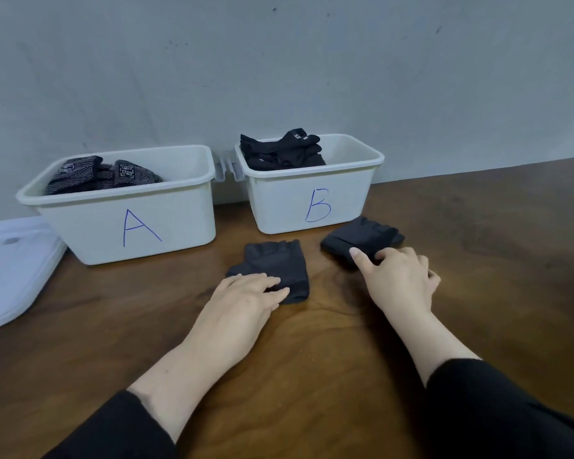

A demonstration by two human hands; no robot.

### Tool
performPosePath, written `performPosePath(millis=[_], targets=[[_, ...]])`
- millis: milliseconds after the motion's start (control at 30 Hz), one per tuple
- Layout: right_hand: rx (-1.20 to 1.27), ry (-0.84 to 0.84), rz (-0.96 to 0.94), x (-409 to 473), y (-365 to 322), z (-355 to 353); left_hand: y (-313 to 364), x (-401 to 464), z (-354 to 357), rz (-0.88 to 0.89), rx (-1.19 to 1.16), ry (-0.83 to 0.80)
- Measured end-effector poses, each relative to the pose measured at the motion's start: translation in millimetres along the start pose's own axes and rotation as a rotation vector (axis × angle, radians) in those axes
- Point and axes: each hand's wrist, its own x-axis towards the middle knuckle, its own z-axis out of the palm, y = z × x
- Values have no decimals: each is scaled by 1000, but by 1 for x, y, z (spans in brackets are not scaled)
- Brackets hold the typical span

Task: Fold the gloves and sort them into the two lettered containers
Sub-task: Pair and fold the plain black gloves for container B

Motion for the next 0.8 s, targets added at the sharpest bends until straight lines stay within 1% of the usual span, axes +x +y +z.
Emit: performPosePath(millis=[67,100,200,267,333,367,433,467,533,567,633,733,800], targets=[[2,0,30,8,-4,4,-1,0,4,-7,-2,-44],[8,-4,39,13,-6,6,-1,-1,4,-8,1,-41],[39,-19,49,24,-10,9,7,0,-6,-42,8,22],[120,-3,42,27,-11,9,14,-3,-16,-53,-19,34],[293,-7,30,25,-10,5,18,-7,-24,-41,-41,-2],[427,-32,20,22,-9,2,17,-9,-26,-48,-60,-19],[696,-47,-32,12,-8,-9,12,-8,-29,-74,-142,31],[787,-33,-72,7,-10,-16,10,-7,-30,-100,-193,70],[893,-27,-168,-4,-16,-29,8,-5,-33,-156,-289,152],[912,-49,-232,-9,-19,-36,7,-4,-34,-179,-337,197],[870,-142,-373,-17,-28,-47,8,-2,-38,-209,-435,250],[712,-309,-540,-26,-44,-63,12,4,-48,-194,-605,249],[599,-389,-621,-29,-56,-71,12,12,-59,-175,-713,207]])
